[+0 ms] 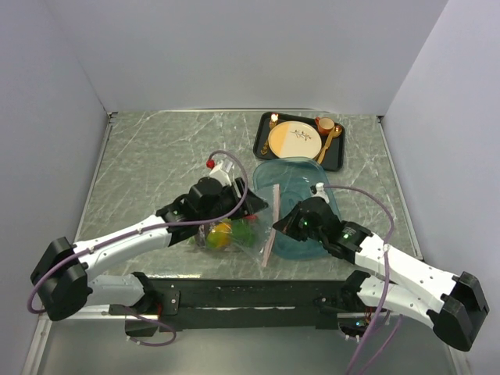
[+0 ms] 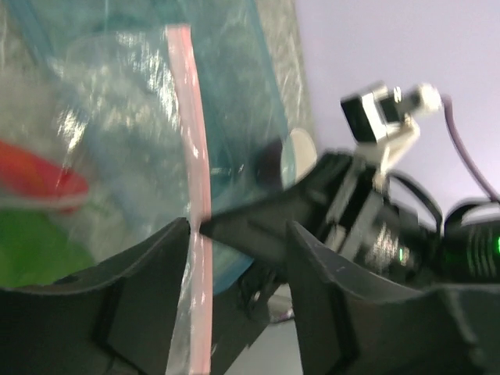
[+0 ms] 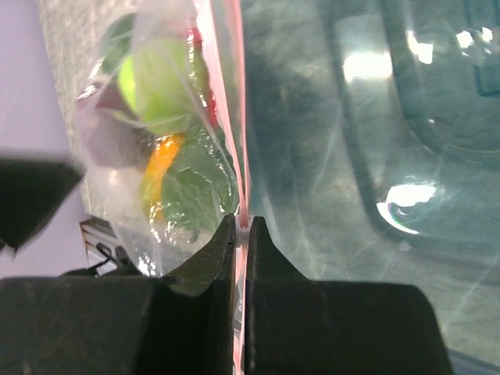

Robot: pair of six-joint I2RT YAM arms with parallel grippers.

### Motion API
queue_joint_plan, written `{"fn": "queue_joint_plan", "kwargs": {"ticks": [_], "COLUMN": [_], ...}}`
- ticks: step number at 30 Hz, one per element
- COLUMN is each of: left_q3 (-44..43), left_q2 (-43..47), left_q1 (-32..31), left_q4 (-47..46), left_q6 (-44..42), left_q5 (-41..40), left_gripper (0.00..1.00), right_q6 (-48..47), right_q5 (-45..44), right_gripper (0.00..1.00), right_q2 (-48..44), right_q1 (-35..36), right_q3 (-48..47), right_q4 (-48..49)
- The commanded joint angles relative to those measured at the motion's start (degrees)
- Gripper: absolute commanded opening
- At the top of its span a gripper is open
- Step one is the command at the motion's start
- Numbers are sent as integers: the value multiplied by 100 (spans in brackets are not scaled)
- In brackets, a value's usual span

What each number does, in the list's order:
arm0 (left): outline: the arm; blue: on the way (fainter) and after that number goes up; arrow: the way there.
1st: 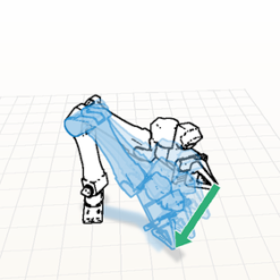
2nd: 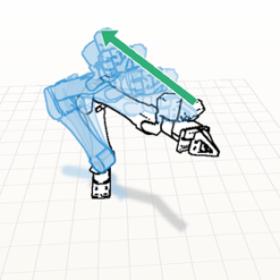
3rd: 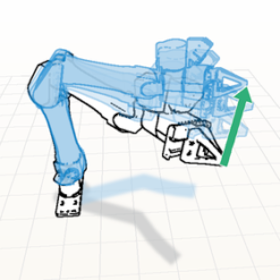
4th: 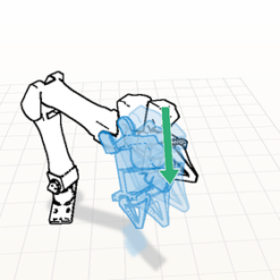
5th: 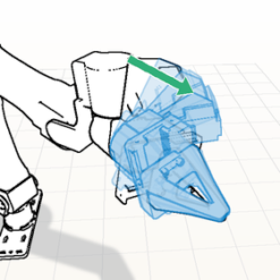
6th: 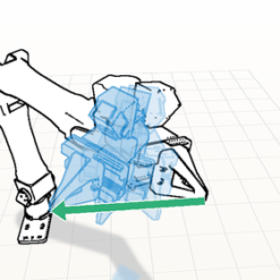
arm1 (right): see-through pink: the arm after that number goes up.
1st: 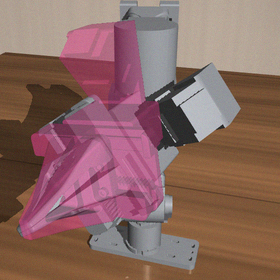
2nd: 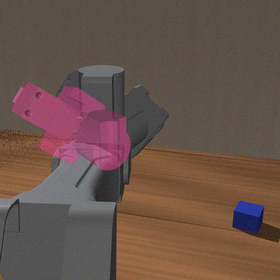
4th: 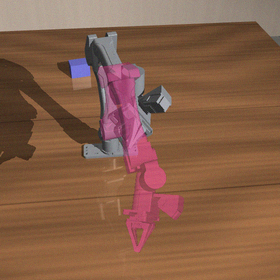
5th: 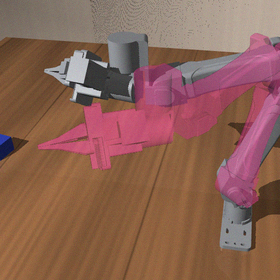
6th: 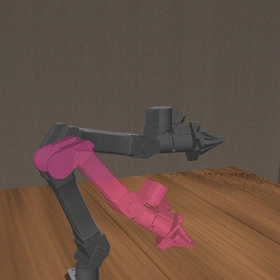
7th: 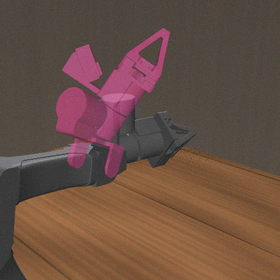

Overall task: Place the food in the zip-top bag and seal the zipper
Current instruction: Zip the zipper food storage bag at the center of the board.

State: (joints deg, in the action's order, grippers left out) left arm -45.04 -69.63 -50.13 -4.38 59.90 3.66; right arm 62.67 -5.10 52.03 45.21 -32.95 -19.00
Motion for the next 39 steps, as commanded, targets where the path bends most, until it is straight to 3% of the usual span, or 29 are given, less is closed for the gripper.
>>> {"fn": "queue_joint_plan", "kwargs": {"ticks": [1, 3, 7, 12, 19, 27, 39], "left_q3": [478, 600, 794, 550, -136, -760, -1569], "left_q2": [370, 441, 695, 617, -68, -613, -1343], "left_q1": [-137, -251, -524, -1033, -1692, -1825, -2246], "left_q4": [-545, -555, -476, 110, 1009, 1835, 2064], "left_q6": [92, 118, 285, 84, -251, -400, -611], "left_q5": [600, 662, 382, -110, -1024, -2246, -2669], "left_gripper": [55, 58, 75, 79, 78, 74, 59], "right_q6": [298, 420, 412, 377, 272, 193, 52], "right_q5": [218, 360, 484, 493, 335, 308, 299], "right_gripper": [0, 0, 0, 0, 0, 0, 0], "right_q2": [123, 88, 114, 149, -17, -255, -272], "right_q1": [-179, -276, -381, -390, -381, -381, -373], "right_q3": [349, 491, 474, 272, -27, -168, -291], "right_q4": [764, 1038, 1180, 1092, 636, 310, 99]}}
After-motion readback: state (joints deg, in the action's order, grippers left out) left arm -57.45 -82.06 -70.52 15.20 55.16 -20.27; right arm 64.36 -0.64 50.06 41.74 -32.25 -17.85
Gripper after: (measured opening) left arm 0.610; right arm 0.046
